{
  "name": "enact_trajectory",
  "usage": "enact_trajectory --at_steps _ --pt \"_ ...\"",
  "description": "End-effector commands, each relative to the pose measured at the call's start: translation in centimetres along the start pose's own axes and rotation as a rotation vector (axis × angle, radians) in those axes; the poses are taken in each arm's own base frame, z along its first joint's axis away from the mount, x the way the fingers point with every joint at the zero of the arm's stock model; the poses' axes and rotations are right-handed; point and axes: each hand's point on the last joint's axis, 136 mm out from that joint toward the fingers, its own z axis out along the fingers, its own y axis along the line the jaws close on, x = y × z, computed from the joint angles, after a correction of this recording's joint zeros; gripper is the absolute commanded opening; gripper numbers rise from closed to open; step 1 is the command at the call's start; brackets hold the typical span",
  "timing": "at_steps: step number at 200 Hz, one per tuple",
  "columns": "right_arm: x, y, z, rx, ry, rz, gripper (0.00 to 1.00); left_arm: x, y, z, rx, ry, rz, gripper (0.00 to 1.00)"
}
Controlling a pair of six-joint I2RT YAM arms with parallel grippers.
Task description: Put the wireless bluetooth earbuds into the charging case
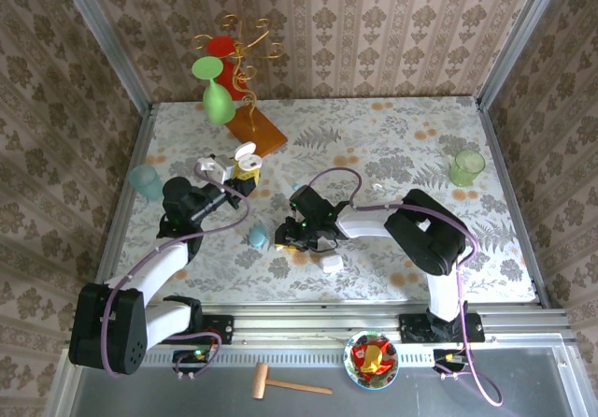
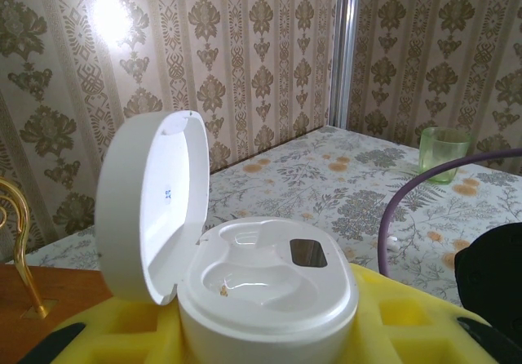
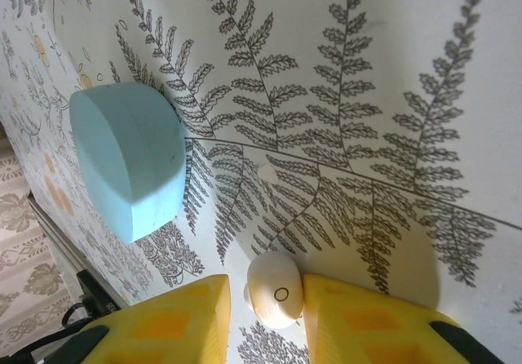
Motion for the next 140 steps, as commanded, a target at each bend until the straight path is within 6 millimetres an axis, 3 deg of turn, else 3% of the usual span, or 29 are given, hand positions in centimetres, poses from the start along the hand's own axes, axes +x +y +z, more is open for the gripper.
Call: enact_trajectory --at_steps 1,81,140 --pt "-0.8 -0.7 0.7 0.032 -0.009 -0.015 0.28 -1.1 0.1 -0.1 -0.004 -0.033 0.010 0.14" --pt "-0.7 -1.8 0.5 0.108 0.000 -0.056 0.18 -1.3 0.2 0.0 -0.005 -0.033 0.019 0.14" --pt "-2.2 -0.9 -3.7 0.193 -0.106 -0.164 0.17 -0.5 0.0 0.3 0.005 -0.012 0.033 0.14"
